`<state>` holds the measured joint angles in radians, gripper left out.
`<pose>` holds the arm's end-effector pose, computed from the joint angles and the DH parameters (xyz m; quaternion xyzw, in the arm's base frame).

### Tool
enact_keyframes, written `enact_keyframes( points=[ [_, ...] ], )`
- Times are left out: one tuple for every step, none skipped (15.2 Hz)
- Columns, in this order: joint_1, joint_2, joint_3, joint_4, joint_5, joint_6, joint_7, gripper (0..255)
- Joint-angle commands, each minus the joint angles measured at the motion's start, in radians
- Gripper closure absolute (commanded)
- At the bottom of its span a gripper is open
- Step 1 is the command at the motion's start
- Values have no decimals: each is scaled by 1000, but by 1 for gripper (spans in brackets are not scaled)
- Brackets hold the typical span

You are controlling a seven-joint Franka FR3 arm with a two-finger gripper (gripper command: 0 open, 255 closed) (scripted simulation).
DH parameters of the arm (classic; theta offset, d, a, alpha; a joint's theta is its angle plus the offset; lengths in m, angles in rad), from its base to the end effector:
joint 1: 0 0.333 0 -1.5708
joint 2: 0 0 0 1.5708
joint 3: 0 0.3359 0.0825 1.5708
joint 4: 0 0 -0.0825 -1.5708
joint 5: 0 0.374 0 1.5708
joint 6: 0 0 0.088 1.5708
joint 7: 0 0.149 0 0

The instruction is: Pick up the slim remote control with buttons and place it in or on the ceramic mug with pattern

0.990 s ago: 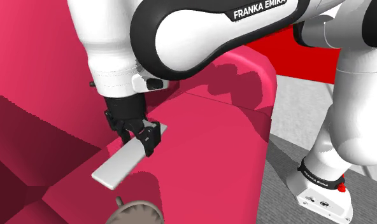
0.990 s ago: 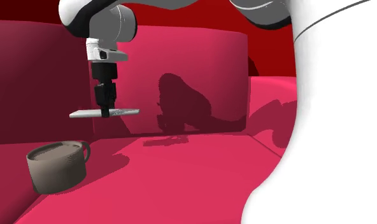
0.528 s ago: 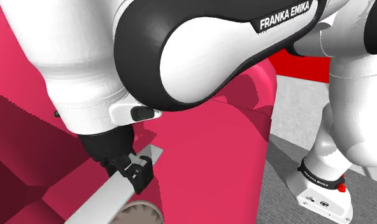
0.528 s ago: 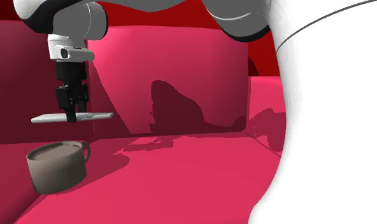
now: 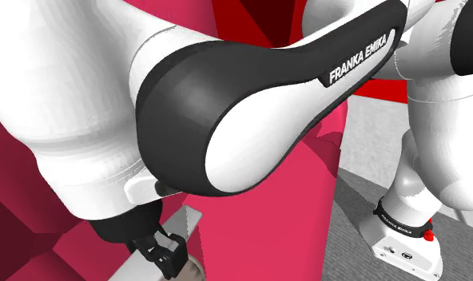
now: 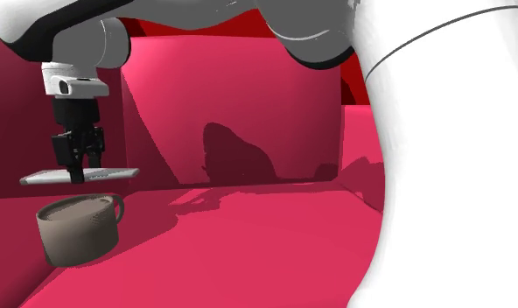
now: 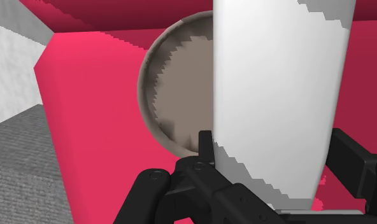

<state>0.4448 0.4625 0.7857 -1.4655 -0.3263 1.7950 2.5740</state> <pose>0.3306 0.5778 0.4529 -0.7886 0.6149 0.0019 0.0008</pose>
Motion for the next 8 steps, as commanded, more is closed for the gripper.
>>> enact_keyframes(
  points=[
    [0,3,-1,-23,-4,25,7,255],
    [-2,5,-3,-34,-6,37,8,255],
    [-3,7,-4,-45,-8,49,10,255],
    [-3,10,-5,-55,-10,61,12,255],
    [-4,12,-7,-65,-13,73,14,255],
    [-5,15,-8,-75,-16,85,16,255],
    [-5,18,-10,-85,-18,97,18,255],
    [-5,21,-11,-92,-21,105,19,255]
  ],
)
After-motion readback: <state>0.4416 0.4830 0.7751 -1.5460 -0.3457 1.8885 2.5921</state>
